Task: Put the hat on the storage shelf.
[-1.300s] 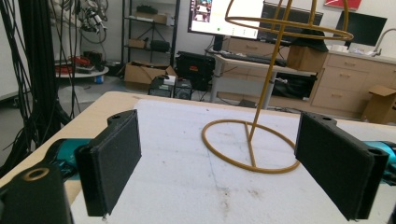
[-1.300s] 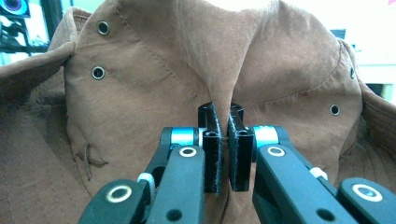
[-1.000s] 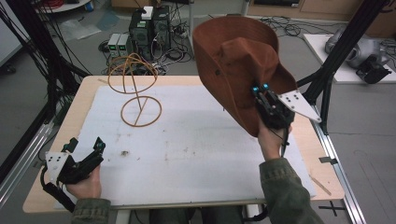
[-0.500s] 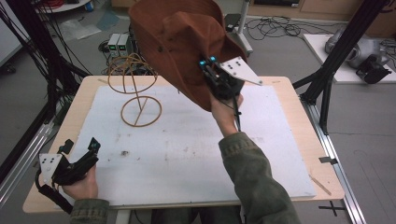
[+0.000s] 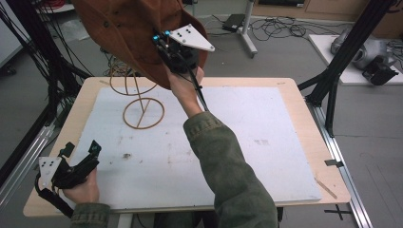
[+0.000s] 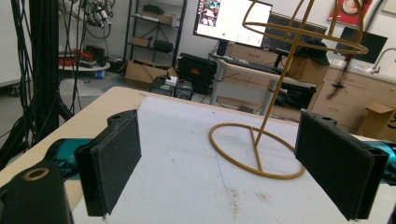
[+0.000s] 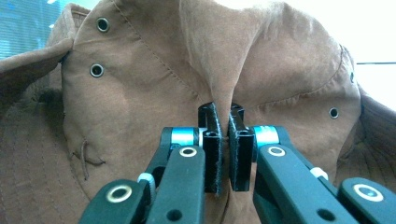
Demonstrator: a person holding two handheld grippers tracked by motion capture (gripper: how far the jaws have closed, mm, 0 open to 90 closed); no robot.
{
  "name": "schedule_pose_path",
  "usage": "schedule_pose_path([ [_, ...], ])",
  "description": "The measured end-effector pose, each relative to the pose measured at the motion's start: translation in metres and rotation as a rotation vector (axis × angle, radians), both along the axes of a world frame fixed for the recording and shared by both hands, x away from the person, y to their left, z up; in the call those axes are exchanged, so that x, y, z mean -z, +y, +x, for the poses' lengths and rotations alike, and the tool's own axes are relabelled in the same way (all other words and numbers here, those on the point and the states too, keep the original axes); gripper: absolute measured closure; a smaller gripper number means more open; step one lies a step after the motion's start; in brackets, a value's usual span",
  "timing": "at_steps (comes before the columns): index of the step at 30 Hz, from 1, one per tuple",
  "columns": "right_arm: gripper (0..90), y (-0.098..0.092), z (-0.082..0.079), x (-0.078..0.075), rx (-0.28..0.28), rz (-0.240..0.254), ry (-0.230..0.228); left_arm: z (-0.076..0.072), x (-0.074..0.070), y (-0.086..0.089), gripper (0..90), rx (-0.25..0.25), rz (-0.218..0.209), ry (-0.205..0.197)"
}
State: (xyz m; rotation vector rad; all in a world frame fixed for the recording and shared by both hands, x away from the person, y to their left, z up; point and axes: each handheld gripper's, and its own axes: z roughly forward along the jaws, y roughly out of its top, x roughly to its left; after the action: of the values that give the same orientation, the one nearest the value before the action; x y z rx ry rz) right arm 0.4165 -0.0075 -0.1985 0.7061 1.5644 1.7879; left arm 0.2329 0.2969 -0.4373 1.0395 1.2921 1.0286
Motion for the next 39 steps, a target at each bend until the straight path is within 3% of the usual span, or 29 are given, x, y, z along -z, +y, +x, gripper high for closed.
schedule_pose_path([
  [5,86.8,0.019,0.008,0.008,-0.018,-0.040,0.027,-0.002,0.001,0.004,14.9,-0.006,-0.011,0.004],
  [9,86.6,0.031,0.014,0.022,-0.026,-0.081,0.077,-0.003,0.001,0.005,14.9,-0.010,-0.023,0.000],
  [12,86.6,0.039,0.014,0.035,-0.033,-0.090,0.080,-0.003,0.001,0.006,14.9,-0.009,-0.025,-0.001],
  [20,85.9,0.049,0.023,0.071,-0.047,-0.139,0.155,-0.002,0.001,0.006,14.9,-0.007,-0.028,0.002],
  [31,85.2,0.049,0.023,0.080,-0.066,-0.138,0.198,-0.001,0.002,0.004,14.9,0.001,-0.027,0.006],
  [39,82.7,0.050,0.022,0.079,-0.079,-0.155,0.194,-0.001,0.002,0.004,14.9,0.000,-0.031,0.005],
])
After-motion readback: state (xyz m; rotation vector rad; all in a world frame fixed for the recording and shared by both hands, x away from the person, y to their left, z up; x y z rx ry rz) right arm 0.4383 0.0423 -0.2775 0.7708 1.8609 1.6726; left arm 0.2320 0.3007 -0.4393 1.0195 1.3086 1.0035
